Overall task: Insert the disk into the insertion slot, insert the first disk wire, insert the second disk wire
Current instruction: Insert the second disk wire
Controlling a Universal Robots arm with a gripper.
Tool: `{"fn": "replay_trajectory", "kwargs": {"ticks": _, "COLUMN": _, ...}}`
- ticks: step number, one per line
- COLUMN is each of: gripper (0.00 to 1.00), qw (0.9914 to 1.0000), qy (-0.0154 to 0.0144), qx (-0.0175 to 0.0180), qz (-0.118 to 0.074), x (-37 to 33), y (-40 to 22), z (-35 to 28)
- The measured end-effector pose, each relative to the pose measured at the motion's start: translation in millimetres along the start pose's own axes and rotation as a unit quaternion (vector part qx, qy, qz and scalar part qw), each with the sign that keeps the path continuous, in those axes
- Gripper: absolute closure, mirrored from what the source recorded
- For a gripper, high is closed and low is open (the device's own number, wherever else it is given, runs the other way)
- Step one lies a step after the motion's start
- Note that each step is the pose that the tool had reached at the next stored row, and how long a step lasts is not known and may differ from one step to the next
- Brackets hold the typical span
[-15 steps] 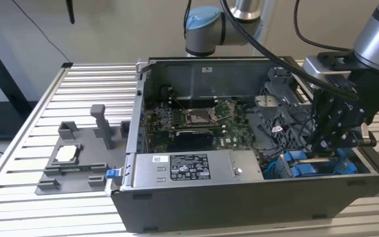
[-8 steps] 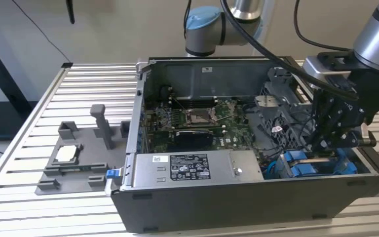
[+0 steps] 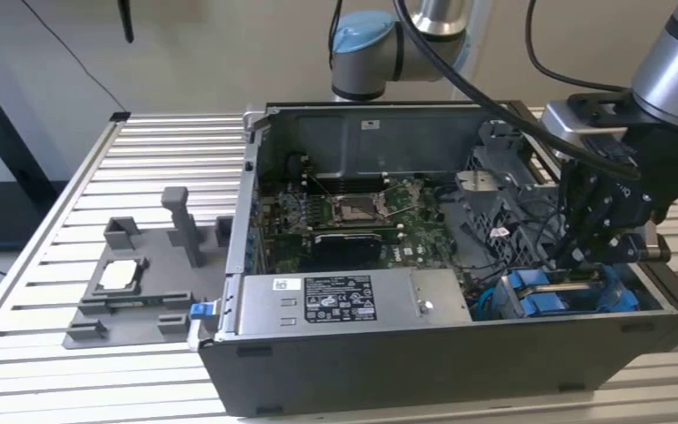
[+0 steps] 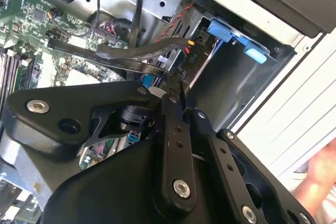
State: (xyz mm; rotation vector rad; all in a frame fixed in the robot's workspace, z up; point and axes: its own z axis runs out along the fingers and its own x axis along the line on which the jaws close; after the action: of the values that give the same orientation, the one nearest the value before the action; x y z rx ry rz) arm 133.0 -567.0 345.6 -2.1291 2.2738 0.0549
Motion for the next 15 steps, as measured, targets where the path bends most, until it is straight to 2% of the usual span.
{"fn": "replay_trajectory", "kwargs": {"ticks": 4, "gripper": 0.84, "qw": 1.00000, "qy": 0.0012, "qx": 0.0002, "qz": 0.000, "x": 0.0, "y": 1.2, "z": -0.1}}
{"fn": "replay_trajectory", "kwargs": {"ticks": 8, "gripper": 0.84, "qw": 1.00000, "qy": 0.0025, "qx": 0.0010, "qz": 0.000, "x": 0.0, "y": 5.8, "z": 0.0}}
{"fn": "replay_trajectory", "kwargs": {"ticks": 10, "gripper": 0.84, "qw": 0.99997, "qy": 0.0046, "qx": 0.0059, "qz": -0.001, "x": 0.0, "y": 7.6, "z": 0.0}}
{"fn": "replay_trajectory", "kwargs": {"ticks": 11, "gripper": 0.84, "qw": 0.99993, "qy": 0.0065, "qx": 0.0096, "qz": -0.001, "x": -0.3, "y": 8.4, "z": 0.0}}
{"fn": "replay_trajectory", "kwargs": {"ticks": 15, "gripper": 0.84, "qw": 0.99955, "qy": 0.0169, "qx": 0.0245, "qz": -0.004, "x": -2.6, "y": 10.6, "z": 0.2}}
